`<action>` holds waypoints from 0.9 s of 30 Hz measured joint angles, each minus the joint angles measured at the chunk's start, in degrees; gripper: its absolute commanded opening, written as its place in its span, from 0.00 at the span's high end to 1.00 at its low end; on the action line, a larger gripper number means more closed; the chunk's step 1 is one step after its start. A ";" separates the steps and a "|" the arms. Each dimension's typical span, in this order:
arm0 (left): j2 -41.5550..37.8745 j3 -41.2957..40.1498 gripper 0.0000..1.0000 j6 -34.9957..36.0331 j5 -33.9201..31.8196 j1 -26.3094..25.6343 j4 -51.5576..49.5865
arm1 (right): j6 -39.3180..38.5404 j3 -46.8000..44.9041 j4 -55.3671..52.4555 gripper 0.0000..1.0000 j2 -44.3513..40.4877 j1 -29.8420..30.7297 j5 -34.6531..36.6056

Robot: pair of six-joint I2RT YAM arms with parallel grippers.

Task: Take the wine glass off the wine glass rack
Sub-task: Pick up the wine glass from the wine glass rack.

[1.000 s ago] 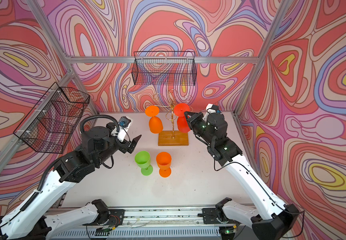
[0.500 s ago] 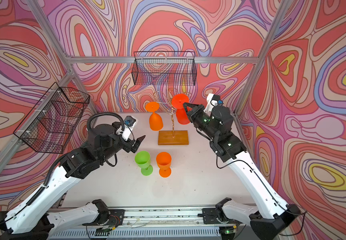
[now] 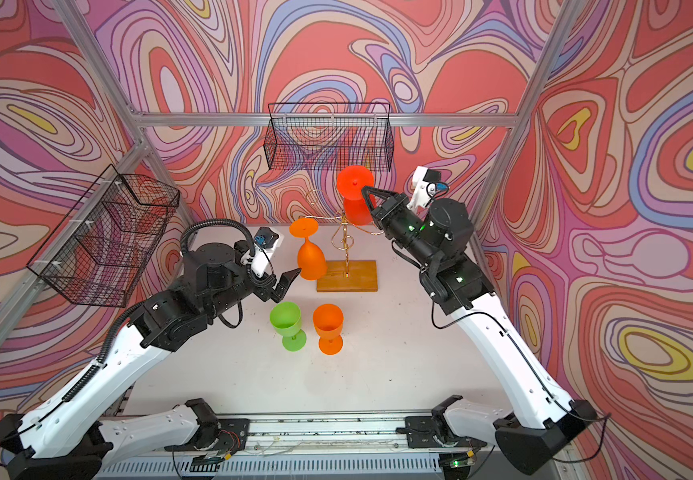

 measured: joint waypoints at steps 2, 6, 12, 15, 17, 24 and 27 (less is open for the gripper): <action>0.04 0.00 0.04 -0.26 0.48 0.00 0.39 | 0.04 -0.17 0.74 1.00 0.00 0.00 -0.24; 0.24 0.00 0.04 -0.57 1.33 0.00 0.85 | 0.02 -0.17 2.01 1.00 0.07 0.00 -0.46; 0.52 0.00 0.04 -0.87 1.92 0.00 1.46 | 0.02 -0.17 3.32 1.00 0.87 0.00 -0.87; 0.52 -0.02 0.04 -1.03 1.97 0.00 1.77 | 0.02 -0.17 3.80 1.00 1.49 0.00 -1.20; 0.52 -0.02 0.04 -1.07 2.05 0.00 1.79 | 0.02 -0.17 4.02 1.00 1.84 0.00 -1.38; 0.55 -0.02 0.04 -1.05 2.10 0.00 1.79 | 0.26 -0.90 5.05 1.00 2.29 0.00 -1.57; 0.52 -0.02 0.04 -1.03 2.03 0.00 1.79 | 0.31 -1.27 5.60 1.00 2.29 0.00 -1.57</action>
